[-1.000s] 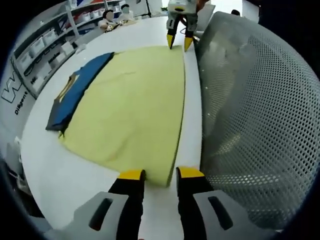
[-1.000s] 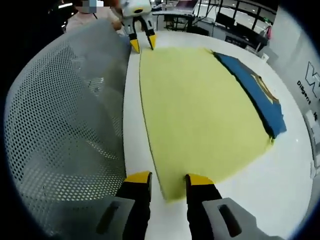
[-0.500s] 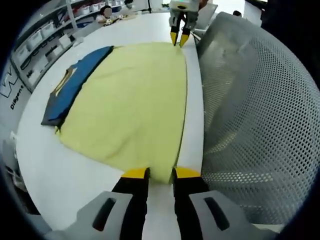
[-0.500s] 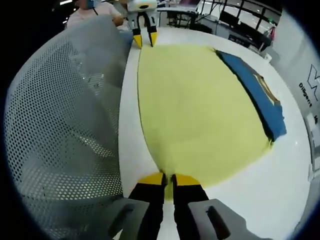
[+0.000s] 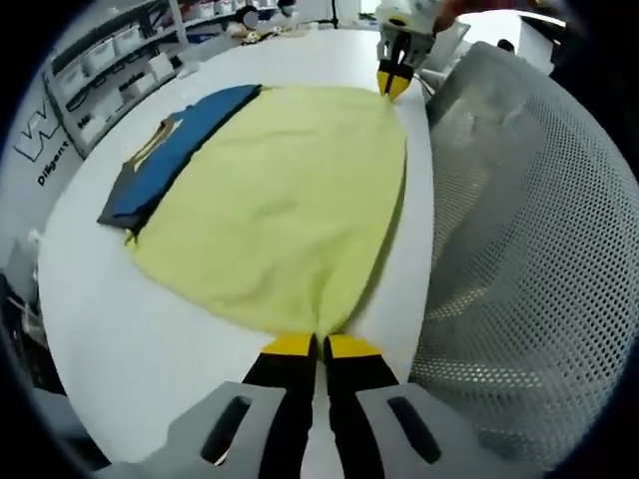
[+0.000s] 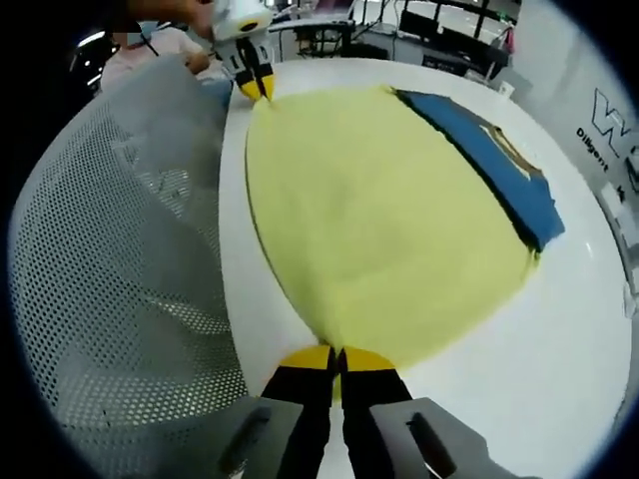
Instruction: Fold the garment on the visible template until the final outline fits inside the template.
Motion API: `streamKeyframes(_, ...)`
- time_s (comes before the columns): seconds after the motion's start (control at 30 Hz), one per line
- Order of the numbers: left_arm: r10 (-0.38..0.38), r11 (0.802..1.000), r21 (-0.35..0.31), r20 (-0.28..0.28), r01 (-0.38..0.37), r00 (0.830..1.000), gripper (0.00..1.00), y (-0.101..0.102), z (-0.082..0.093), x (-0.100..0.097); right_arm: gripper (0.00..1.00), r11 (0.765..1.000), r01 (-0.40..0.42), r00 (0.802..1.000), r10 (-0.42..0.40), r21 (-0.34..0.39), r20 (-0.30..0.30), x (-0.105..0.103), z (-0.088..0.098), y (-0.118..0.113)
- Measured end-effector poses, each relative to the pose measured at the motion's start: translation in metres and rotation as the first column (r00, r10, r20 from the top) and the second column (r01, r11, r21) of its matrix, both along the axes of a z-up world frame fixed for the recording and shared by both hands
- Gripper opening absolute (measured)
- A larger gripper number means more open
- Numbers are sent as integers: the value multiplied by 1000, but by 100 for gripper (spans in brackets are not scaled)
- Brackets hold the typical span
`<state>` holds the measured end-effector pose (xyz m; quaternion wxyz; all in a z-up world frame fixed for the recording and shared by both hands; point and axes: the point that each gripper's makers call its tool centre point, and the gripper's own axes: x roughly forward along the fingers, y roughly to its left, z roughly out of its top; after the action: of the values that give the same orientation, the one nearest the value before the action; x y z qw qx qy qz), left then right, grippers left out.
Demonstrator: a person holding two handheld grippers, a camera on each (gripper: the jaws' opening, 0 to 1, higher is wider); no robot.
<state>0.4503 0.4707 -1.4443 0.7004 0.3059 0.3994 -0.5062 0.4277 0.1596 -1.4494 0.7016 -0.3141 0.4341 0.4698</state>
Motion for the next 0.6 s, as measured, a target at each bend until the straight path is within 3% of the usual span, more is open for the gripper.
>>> streamKeyframes(0.07,66,998,-4,-60,-67,996,1,1,0,-3,0,1000,18,999,-18,-9,-35,-3,0,0)
streamKeyframes(0.4,-4,1000,2,-104,5,995,0,2,6,-26,0,999,-29,995,26,-26,-92,-21,13,-1)
streamKeyframes(0.6,20,1000,-21,-148,-23,989,0,2,19,-28,0,999,-33,993,33,2,-116,-28,20,0)
